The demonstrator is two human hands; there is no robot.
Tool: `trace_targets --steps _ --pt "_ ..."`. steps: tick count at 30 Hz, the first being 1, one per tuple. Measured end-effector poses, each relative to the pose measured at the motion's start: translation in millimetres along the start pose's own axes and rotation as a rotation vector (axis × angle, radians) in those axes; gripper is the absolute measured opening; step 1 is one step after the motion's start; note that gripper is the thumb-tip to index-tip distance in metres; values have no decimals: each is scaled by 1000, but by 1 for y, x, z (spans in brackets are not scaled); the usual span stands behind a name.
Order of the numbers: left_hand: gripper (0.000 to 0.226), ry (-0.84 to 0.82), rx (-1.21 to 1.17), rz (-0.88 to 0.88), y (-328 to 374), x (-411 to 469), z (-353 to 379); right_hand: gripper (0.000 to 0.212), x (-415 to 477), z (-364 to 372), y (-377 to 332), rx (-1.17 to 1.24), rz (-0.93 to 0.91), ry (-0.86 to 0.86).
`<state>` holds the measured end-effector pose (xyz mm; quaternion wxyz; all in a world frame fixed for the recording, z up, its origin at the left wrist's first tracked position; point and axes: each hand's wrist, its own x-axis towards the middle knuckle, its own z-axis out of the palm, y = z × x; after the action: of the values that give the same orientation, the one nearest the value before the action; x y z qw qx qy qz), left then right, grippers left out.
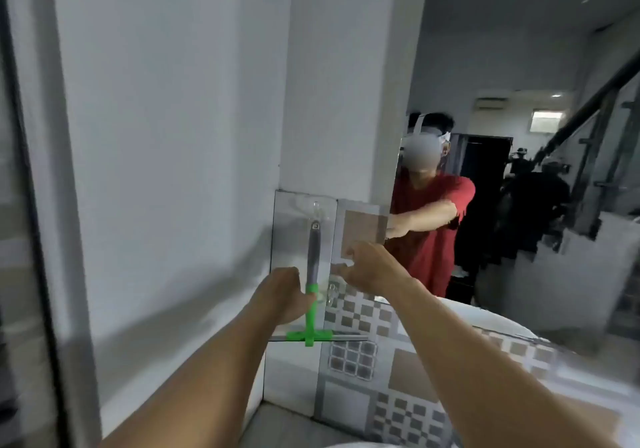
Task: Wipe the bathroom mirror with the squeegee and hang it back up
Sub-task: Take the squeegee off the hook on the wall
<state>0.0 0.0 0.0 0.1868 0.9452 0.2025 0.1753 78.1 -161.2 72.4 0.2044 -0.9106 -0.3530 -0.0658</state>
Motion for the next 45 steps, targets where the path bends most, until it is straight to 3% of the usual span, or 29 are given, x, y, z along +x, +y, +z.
trace_targets --steps 6,8,10,17,26,30,37,42,45 --pt "33 -62 -105 -73 -20 17 35 58 35 41 -10 129 33 -27" --pt "38 -74 -126 -72 -26 22 44 58 44 52 -12 170 40 -7" --pt "50 -93 -158 -73 -31 26 52 52 52 60 -14 210 40 22" --pt "22 -89 -340 -74 -30 31 72 17 62 72 -14 402 103 85" --pt "15 -18 -462 -95 -27 16 65 15 54 65 -22 448 106 107" --pt "23 73 -446 -75 -14 10 50 11 47 49 -31 514 88 172" --pt "27 208 -442 45 26 -21 22 17 8 1 -24 607 76 277" --pt "23 151 -369 163 63 -49 -7 62 -42 -45 1 526 -58 442" --pt "23 90 -333 227 90 -61 -29 61 -69 -68 17 343 -148 538"
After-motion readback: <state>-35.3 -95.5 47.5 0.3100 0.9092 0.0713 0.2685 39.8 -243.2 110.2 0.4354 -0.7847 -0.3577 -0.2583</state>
